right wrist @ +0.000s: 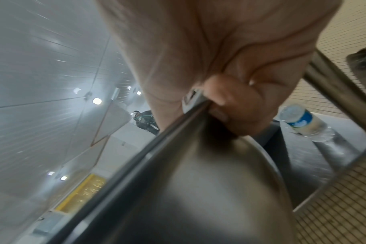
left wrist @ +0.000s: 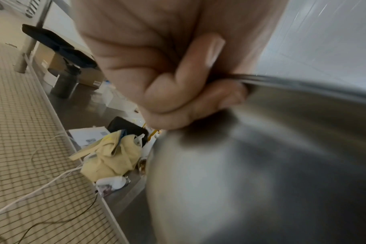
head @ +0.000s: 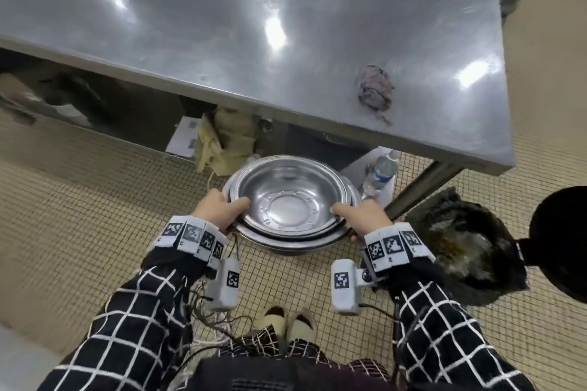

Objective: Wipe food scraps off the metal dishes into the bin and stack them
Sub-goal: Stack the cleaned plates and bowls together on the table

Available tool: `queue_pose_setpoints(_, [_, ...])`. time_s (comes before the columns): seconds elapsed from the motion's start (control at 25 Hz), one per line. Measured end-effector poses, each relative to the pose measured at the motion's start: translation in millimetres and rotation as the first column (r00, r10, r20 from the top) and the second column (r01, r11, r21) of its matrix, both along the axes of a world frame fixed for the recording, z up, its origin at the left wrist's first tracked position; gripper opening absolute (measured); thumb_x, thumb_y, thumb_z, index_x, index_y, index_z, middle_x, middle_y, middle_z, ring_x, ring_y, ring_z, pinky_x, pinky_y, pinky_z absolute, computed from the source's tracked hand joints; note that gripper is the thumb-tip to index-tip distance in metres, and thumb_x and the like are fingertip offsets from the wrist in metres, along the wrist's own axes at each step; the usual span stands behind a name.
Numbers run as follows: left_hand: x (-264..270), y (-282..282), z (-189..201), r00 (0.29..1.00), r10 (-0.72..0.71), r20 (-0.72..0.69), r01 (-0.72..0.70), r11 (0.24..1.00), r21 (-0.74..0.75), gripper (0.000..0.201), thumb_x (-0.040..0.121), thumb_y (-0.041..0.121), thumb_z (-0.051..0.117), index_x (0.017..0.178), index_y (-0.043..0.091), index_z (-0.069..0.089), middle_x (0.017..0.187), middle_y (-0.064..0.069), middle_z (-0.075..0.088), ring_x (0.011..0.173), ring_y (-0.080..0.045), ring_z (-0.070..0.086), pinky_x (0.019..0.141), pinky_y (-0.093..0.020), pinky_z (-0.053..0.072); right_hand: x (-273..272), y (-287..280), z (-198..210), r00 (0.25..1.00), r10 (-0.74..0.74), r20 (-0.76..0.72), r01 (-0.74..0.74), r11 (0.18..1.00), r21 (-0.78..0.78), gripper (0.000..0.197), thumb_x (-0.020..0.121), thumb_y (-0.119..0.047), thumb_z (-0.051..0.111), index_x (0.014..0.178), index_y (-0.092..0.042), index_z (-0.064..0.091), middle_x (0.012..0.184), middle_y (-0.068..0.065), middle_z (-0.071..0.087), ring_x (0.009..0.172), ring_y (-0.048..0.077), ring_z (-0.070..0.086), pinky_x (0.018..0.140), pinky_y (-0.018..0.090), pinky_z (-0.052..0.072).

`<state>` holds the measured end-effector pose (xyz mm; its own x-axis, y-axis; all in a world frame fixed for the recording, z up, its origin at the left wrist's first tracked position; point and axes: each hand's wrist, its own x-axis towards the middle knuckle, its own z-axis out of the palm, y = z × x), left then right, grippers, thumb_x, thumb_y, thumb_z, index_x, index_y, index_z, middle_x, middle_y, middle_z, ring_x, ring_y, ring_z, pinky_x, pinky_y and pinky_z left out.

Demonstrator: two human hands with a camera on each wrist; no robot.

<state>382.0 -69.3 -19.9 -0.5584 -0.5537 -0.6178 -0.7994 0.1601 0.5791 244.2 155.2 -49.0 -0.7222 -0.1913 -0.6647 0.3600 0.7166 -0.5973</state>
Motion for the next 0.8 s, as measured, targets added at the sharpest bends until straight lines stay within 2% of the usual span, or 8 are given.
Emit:
queue_pose_setpoints(0.08, [-9,6,-26,0.999,-0.021,0.026,0.022,1.000,-0.004,0.020,0.088,0.021,0.061,0.074,0.011,0.050,0.068,-0.005,0.056,0.055,-0.016,0.051,0.050,-0.025,0.042,-1,9,-22,0.998,-0.052,0.022,0.052,0.999,0.011,0.034,0.078,-0.032,0.070,0.086,-0.004,0.051,0.075,0.007,0.057,0.063,0.022,0.056,0.059,0.033,0.046])
queue_pose_setpoints(0.16, [-22,13,-54,0.998,-0.041,0.052,0.043,0.999,-0.026,0.021,0.088,0.020,0.062,0.076,0.010,0.048,0.070,-0.004,0.055,0.056,-0.015,0.052,0.047,-0.023,0.042,-4,15,-47,0.994,-0.108,0.028,0.108,0.994,0.019,0.050,0.072,-0.036,0.072,0.101,-0.001,0.050,0.085,0.009,0.059,0.077,0.029,0.062,0.069,0.037,0.051])
queue_pose_setpoints(0.24, [-36,15,-82,0.994,-0.076,0.075,0.081,0.995,-0.052,0.030,0.087,0.027,0.063,0.096,0.003,0.048,0.080,-0.005,0.055,0.066,-0.017,0.055,0.052,-0.026,0.044,-7,19,-68,0.989,-0.145,0.015,0.144,0.988,0.050,0.064,0.068,-0.039,0.072,0.113,0.000,0.047,0.095,0.013,0.061,0.087,0.033,0.064,0.076,0.042,0.055])
queue_pose_setpoints(0.4, [-70,10,-158,0.989,-0.104,0.109,0.110,0.993,-0.051,0.055,0.085,0.033,0.066,0.121,0.000,0.040,0.096,-0.008,0.056,0.080,-0.023,0.056,0.072,-0.033,0.049,-27,19,-134,0.972,-0.236,0.003,0.235,0.970,0.065,0.050,0.080,-0.031,0.070,0.114,-0.001,0.050,0.099,0.013,0.061,0.088,0.033,0.065,0.073,0.039,0.055])
queue_pose_setpoints(0.56, [-120,-7,-259,0.981,-0.159,0.109,0.169,0.981,-0.092,0.047,0.087,0.032,0.066,0.115,0.000,0.047,0.076,-0.001,0.053,0.061,-0.011,0.052,0.051,-0.022,0.039,-67,6,-230,0.974,-0.219,-0.064,0.223,0.973,0.057,0.042,0.083,-0.033,0.069,0.106,-0.007,0.045,0.091,0.007,0.053,0.075,0.023,0.054,0.074,0.030,0.044])
queue_pose_setpoints(0.6, [-133,-13,-282,0.974,-0.194,0.117,0.205,0.974,-0.092,0.045,0.087,0.034,0.066,0.112,-0.001,0.052,0.077,-0.003,0.058,0.062,-0.013,0.056,0.051,-0.024,0.044,-79,2,-251,0.977,-0.199,-0.071,0.204,0.977,0.068,0.045,0.083,-0.036,0.068,0.108,-0.008,0.044,0.092,0.008,0.053,0.074,0.022,0.053,0.075,0.030,0.043])
queue_pose_setpoints(0.68, [-162,-23,-343,0.956,-0.278,0.094,0.287,0.953,-0.102,0.050,0.084,0.043,0.066,0.110,0.000,0.059,0.091,-0.011,0.067,0.078,-0.024,0.066,0.070,-0.036,0.055,-109,-7,-311,0.979,-0.189,-0.082,0.193,0.980,0.045,0.053,0.083,-0.041,0.067,0.118,-0.007,0.044,0.098,0.010,0.057,0.080,0.025,0.057,0.078,0.032,0.045])
queue_pose_setpoints(0.8, [-208,-37,-427,0.941,-0.339,0.008,0.334,0.922,-0.196,0.052,0.079,0.049,0.069,0.099,0.001,0.063,0.097,-0.016,0.068,0.085,-0.031,0.065,0.079,-0.038,0.053,-152,-21,-403,0.969,-0.202,-0.141,0.207,0.978,0.023,0.049,0.083,-0.040,0.067,0.108,-0.003,0.047,0.097,0.015,0.062,0.081,0.027,0.062,0.067,0.032,0.051])
